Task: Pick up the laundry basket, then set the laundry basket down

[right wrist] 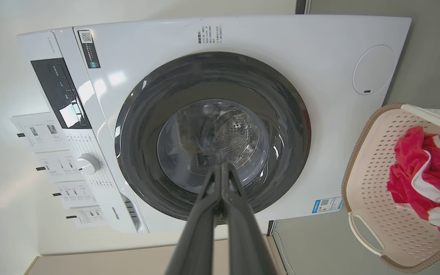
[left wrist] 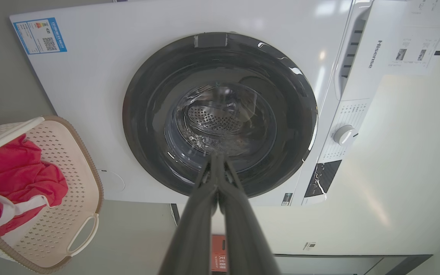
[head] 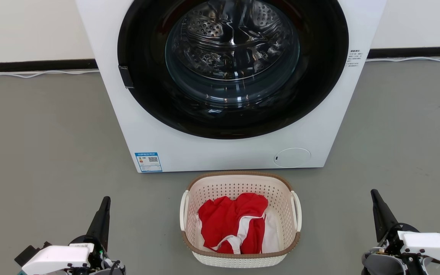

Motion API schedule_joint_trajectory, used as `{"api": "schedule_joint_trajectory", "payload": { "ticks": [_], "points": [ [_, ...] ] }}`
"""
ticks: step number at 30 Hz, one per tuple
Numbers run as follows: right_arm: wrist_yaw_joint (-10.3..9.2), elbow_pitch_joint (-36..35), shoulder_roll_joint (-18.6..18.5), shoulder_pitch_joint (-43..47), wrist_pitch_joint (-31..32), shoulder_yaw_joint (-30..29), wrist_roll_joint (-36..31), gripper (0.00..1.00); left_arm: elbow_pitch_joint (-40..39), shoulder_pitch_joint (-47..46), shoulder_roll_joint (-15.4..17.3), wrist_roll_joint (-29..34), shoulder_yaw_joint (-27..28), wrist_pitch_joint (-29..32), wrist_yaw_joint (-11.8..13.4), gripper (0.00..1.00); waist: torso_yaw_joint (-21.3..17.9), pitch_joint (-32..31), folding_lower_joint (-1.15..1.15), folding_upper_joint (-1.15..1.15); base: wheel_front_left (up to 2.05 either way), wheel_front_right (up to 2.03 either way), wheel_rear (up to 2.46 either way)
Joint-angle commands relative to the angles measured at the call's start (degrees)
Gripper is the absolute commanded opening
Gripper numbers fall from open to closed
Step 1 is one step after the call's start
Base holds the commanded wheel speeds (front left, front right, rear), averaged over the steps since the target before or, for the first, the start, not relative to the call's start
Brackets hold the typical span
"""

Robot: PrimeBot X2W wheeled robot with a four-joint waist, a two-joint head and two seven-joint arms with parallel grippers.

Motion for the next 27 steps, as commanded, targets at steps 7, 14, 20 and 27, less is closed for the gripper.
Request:
{"api": "schedule_joint_trajectory", "payload": {
  "ticks": [7,14,20,27],
  "points": [
    [0.41,-1.7,-0.61,-2.4,0.43,1.11,0.4,0.0,-1.65,-3.21,0.6,-0.01,1.75,0.36,-0.4,0.0,0.0,0.0,0.0,0.0,0.0,0.0,0.0],
    [0.41,-1.7,-0.61,-2.4,0.43,1.11,0.4,0.0,-1.65,-3.21,0.6,-0.01,1.75,0.36,-0.4,0.0,0.0,0.0,0.0,0.0,0.0,0.0,0.0],
    [0.41,-1.7,-0.61,-2.4,0.43,1.11,0.4,0.0,-1.65,-3.21,0.6,-0.01,1.75,0.36,-0.4,0.0,0.0,0.0,0.0,0.0,0.0,0.0,0.0],
    [0.41,-1.7,-0.61,-2.4,0.43,1.11,0.4,0.0,-1.65,-3.21,0.6,-0.01,1.75,0.36,-0.4,0.0,0.0,0.0,0.0,0.0,0.0,0.0,0.0]
  ]
}}
